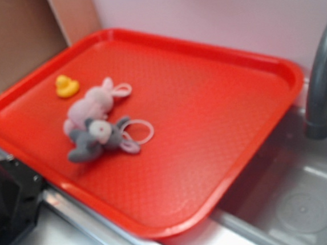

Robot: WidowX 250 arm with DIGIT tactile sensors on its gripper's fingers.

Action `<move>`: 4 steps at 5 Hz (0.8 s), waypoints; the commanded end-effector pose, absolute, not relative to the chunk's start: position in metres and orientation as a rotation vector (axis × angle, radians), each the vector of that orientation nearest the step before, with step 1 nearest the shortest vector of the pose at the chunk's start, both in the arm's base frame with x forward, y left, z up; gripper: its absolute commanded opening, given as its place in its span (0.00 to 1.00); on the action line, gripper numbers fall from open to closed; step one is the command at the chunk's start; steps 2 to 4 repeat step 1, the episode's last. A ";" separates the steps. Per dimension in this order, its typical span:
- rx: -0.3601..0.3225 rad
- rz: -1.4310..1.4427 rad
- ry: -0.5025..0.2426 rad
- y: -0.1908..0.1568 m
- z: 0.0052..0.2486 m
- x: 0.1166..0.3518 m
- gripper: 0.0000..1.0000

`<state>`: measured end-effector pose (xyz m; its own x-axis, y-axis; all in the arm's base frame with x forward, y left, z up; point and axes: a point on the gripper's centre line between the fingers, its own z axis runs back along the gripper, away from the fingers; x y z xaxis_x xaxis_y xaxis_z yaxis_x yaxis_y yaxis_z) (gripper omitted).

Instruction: Grab the green sponge.

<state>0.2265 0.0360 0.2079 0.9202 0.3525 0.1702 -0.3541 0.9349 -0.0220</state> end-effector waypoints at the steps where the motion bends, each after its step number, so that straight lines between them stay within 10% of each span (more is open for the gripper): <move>1: 0.102 0.451 -0.211 0.056 0.210 0.226 0.00; 4: 0.102 0.451 -0.211 0.056 0.210 0.226 0.00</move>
